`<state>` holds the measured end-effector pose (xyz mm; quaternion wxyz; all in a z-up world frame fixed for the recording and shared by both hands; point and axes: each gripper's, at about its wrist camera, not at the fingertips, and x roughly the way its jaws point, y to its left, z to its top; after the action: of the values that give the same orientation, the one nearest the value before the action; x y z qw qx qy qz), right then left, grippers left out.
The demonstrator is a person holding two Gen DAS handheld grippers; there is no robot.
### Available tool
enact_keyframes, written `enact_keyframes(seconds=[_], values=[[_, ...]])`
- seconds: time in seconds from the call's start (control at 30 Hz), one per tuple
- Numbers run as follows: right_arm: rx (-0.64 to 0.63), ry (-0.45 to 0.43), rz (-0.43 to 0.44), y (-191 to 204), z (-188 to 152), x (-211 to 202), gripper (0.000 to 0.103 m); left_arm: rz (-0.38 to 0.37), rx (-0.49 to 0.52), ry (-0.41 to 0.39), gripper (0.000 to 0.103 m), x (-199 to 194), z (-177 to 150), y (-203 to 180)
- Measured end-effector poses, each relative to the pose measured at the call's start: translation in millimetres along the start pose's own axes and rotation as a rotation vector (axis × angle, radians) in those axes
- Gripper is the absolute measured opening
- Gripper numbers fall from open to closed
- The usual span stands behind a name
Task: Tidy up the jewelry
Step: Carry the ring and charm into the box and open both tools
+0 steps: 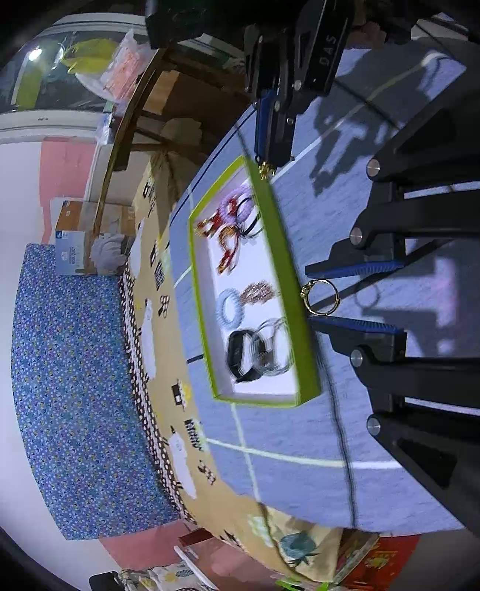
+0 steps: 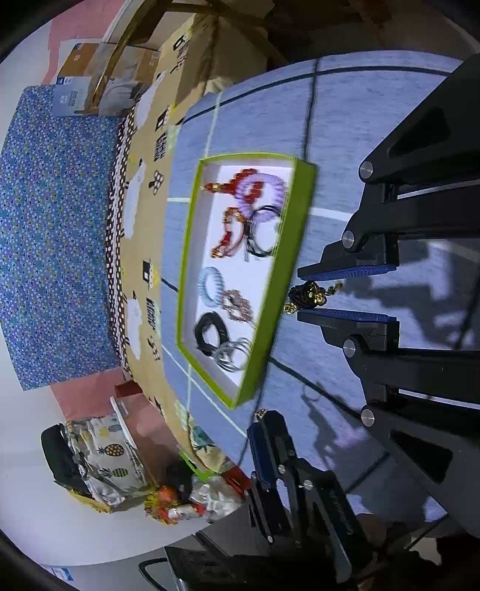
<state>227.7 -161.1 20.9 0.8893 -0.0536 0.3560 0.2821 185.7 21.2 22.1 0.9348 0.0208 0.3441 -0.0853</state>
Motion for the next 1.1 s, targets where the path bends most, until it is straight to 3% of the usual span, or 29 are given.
enact_keyframes(seconds=[0.33, 0.67, 1.1], values=[[-0.007, 0.021, 0.006, -14, 36, 40, 0.016, 0.028, -0.013, 0.01, 0.022, 36, 36, 31], [0.01, 0.076, -0.012, -41, 42, 76, 0.016, -0.041, 0.026, 0.049, 0.022, 79, 60, 14], [0.02, 0.112, -0.035, -61, 44, 100, 0.016, -0.083, 0.061, 0.108, 0.022, 117, 68, -4]])
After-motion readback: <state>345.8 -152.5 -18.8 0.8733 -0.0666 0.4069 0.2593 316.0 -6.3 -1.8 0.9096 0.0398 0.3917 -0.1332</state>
